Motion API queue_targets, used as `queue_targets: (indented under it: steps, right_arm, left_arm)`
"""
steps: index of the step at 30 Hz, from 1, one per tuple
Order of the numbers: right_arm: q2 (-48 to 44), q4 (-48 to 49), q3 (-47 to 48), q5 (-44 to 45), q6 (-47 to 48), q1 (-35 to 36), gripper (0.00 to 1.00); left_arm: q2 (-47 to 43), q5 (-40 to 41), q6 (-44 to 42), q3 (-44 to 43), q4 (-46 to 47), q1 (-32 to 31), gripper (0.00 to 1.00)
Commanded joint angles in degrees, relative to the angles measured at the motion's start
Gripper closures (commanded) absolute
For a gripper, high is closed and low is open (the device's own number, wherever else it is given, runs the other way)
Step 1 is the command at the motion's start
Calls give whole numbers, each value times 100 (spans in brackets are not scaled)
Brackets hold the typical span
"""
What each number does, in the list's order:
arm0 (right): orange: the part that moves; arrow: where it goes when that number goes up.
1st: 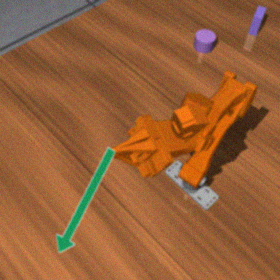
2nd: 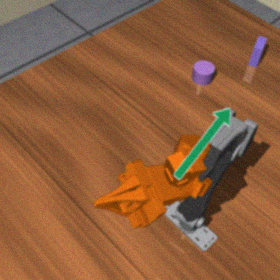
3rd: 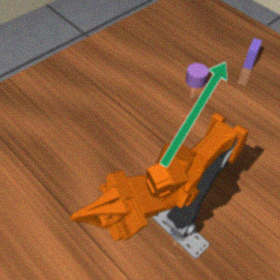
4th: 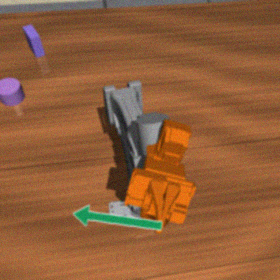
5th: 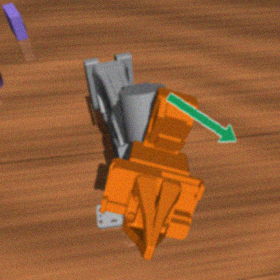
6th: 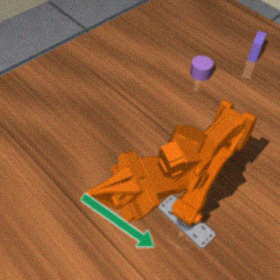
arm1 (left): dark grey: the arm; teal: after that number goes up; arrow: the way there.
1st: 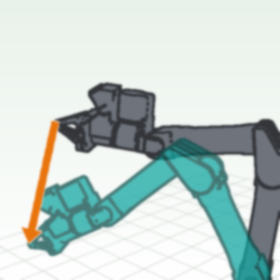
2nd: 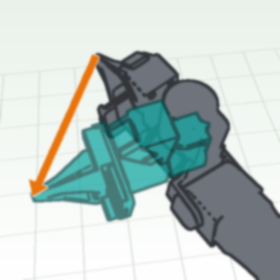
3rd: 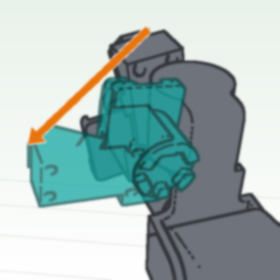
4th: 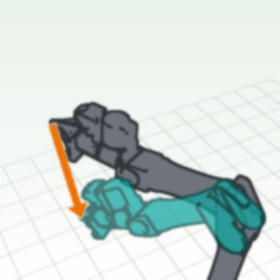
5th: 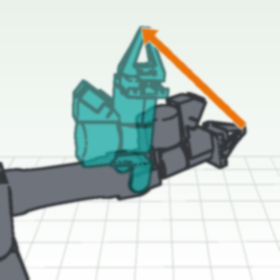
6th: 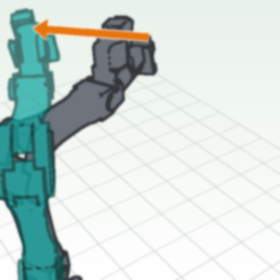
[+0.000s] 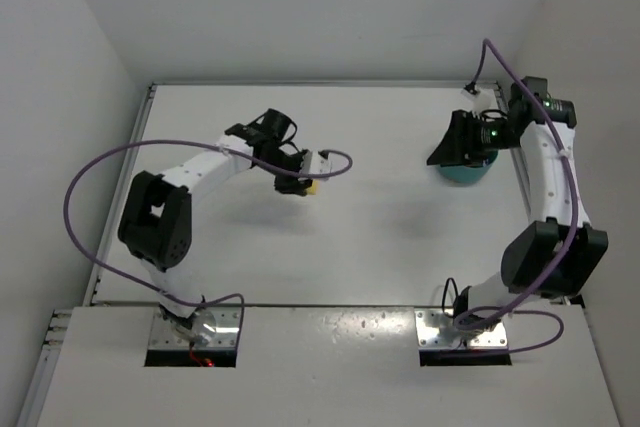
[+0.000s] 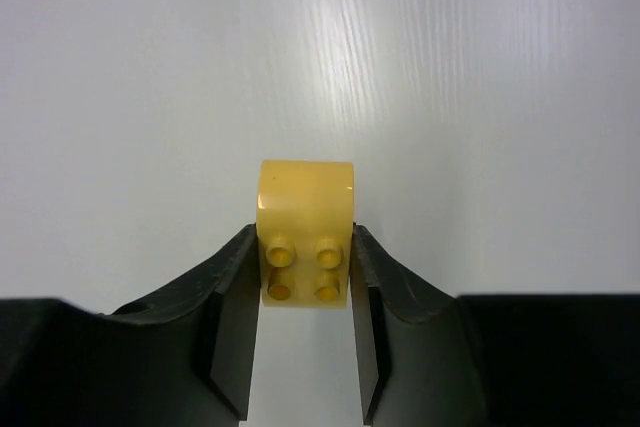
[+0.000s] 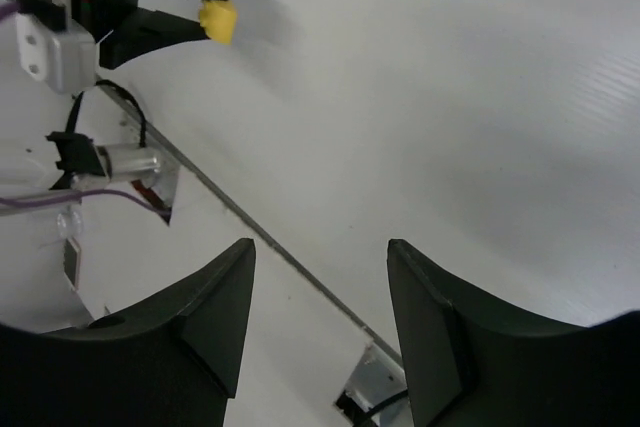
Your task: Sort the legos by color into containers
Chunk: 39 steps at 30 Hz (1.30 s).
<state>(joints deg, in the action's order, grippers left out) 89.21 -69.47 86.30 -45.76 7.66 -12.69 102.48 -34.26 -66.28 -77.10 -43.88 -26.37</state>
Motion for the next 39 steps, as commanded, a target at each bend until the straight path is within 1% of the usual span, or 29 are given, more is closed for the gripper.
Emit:
queue_targets:
  steps: [1,2,3,4,5,6,7,8,9,11,12,15,19,23,31,39]
  right_arm:
    - [-237,66,-87,-855,-19,56,43]
    - [-316,65,-218,-856,-19,56,41]
    - [-386,65,-271,-1013,-19,56,41]
    - [-387,126,-333,-1084,-71,108,40]
    - [-387,179,-464,-1145,-72,109,40]
    - [-448,310,-526,-1207,-237,109,38]
    - [-448,372,-579,-1277,-308,161,38]
    - [-387,373,-579,-1278,-309,161,38]
    - [-317,373,-519,-1330,-309,161,38]
    - [-62,285,-265,-1418,-362,223,38]
    - [17,198,-193,-1549,-362,284,38]
    - [149,249,-192,-1822,-362,398,37]
    - [202,311,-193,-1761,-415,539,36]
    - [254,364,-140,-1692,-415,749,36]
    - [316,531,-333,-1568,-467,1136,36]
    - [562,531,-202,-1462,-467,1453,37]
  left_arm:
    - [-824,-1258,3003,-24,1282,-236,88]
    - [-1069,-1328,3251,97,1407,-341,88]
    - [-1202,-1329,3827,160,1600,-342,88]
    - [-1343,-1329,4172,239,2124,-429,88]
    - [-1475,-1259,4489,318,2399,-483,82]
    - [-1694,-1076,4945,388,2836,-614,81]
    - [-1757,-1074,5106,389,2841,-711,81]
    - [-1757,-674,5229,389,3067,-816,81]
    - [-1757,-548,5300,241,3069,-1017,81]
    - [-1609,-311,5441,29,3069,-1168,81]
    - [-1530,-222,5494,-146,3069,-1290,82]
    - [-1353,138,5556,-261,3140,-1537,85]
    - [-1169,446,5503,-314,3228,-1809,85]
    - [-975,447,5442,-437,3228,-1933,85]
    - [-659,570,5380,-832,3228,-2039,85]
    - [-483,570,5328,-947,3228,-2196,85]
